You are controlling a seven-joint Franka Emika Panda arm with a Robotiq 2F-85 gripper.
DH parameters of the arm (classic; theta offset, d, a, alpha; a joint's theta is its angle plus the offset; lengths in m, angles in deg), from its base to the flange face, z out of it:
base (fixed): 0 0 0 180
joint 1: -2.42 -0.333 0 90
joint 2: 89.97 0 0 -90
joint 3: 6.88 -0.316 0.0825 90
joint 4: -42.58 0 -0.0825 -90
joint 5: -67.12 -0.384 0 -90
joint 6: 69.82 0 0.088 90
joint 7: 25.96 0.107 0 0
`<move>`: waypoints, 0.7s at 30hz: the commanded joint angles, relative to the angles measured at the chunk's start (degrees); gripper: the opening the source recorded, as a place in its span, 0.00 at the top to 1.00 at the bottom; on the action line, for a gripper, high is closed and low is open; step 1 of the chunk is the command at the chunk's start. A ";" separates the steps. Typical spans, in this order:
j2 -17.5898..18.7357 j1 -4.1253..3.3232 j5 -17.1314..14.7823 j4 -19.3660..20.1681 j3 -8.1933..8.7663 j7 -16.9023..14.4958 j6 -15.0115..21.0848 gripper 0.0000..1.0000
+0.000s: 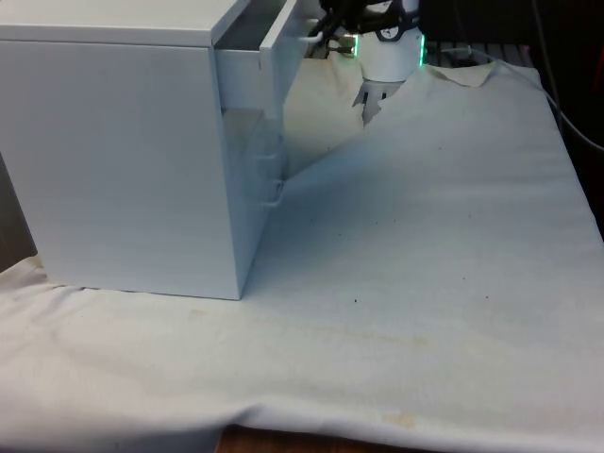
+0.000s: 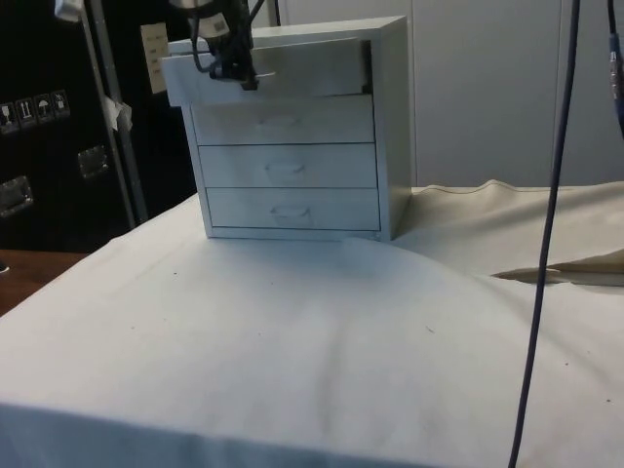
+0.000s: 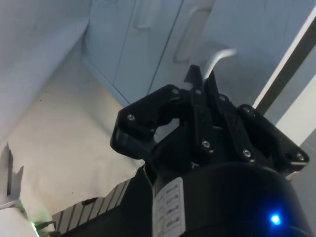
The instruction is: Open the drawer, then close it.
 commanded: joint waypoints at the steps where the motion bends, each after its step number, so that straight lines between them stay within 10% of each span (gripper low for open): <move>1: 0.63 -0.40 0.17 -0.97 -0.34 0.57 -0.74 1.00; 21: 2.58 -1.32 3.90 -1.95 -4.64 10.83 -2.23 1.00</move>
